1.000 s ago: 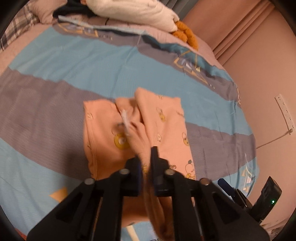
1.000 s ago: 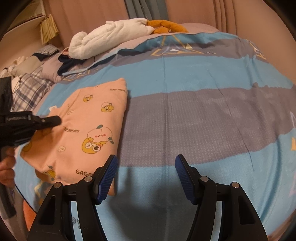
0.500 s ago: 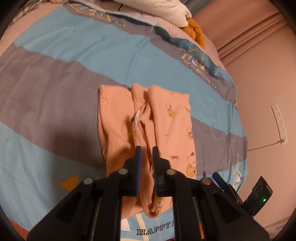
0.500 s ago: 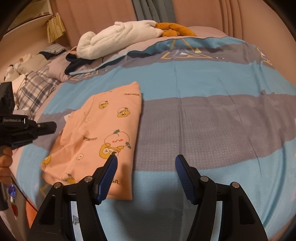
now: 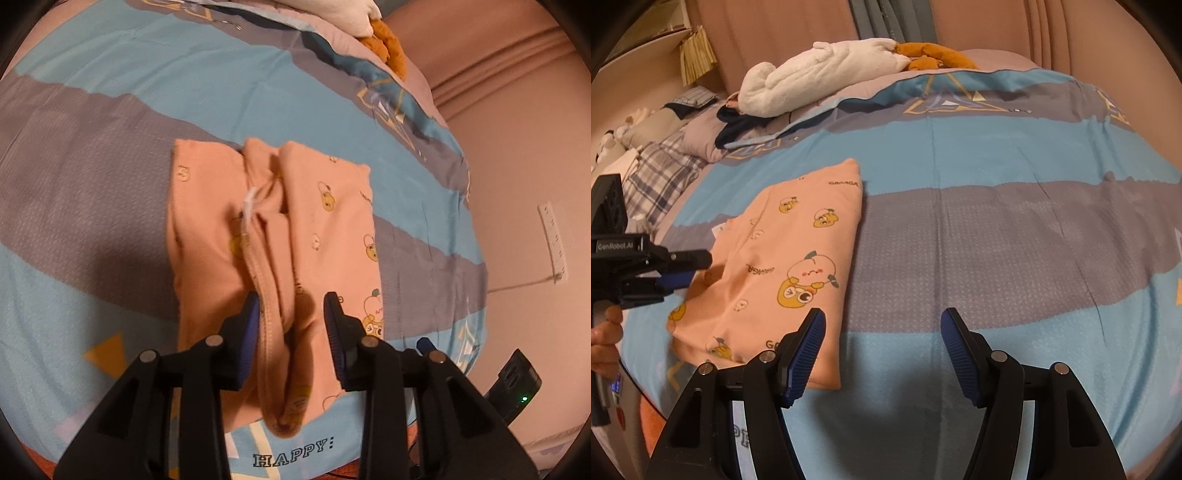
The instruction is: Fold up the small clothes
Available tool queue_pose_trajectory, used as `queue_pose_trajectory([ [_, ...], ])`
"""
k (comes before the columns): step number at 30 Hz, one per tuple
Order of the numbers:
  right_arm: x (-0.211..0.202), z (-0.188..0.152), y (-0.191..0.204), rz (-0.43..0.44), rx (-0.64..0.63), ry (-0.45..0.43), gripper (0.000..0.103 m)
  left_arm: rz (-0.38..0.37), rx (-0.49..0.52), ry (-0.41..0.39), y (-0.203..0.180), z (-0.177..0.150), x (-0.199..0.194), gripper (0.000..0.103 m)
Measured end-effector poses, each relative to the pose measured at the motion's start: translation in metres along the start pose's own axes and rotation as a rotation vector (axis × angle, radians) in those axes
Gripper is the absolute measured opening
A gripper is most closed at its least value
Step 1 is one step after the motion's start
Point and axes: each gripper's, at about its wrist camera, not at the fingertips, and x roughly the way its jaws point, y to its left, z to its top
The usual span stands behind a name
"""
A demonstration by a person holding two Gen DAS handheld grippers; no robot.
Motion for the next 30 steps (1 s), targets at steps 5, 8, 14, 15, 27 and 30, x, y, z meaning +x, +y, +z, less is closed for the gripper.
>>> queue_pose_trajectory([
  [5,0.001,-0.002,-0.002,-0.001,0.003,0.004,0.064,0.056,0.019,0.026,-0.005,0.005,0.022,0.033],
  [8,0.001,-0.003,-0.003,0.0,0.006,0.007,0.064,0.072,0.025,0.012,-0.005,0.009,0.031,0.029],
  [14,0.0,-0.004,-0.004,0.004,0.004,0.011,0.064,0.095,0.06,-0.065,-0.007,0.005,0.022,0.012],
  [15,0.0,-0.004,-0.004,0.003,0.003,0.009,0.064,0.092,0.061,-0.077,-0.008,0.004,0.016,0.012],
  [27,0.002,0.002,0.01,0.027,-0.023,0.001,0.064,0.112,0.11,-0.156,0.002,-0.007,-0.038,0.012],
  [30,0.003,0.002,0.015,0.036,-0.039,0.004,0.064,0.112,0.076,-0.151,0.015,-0.009,-0.034,0.013],
])
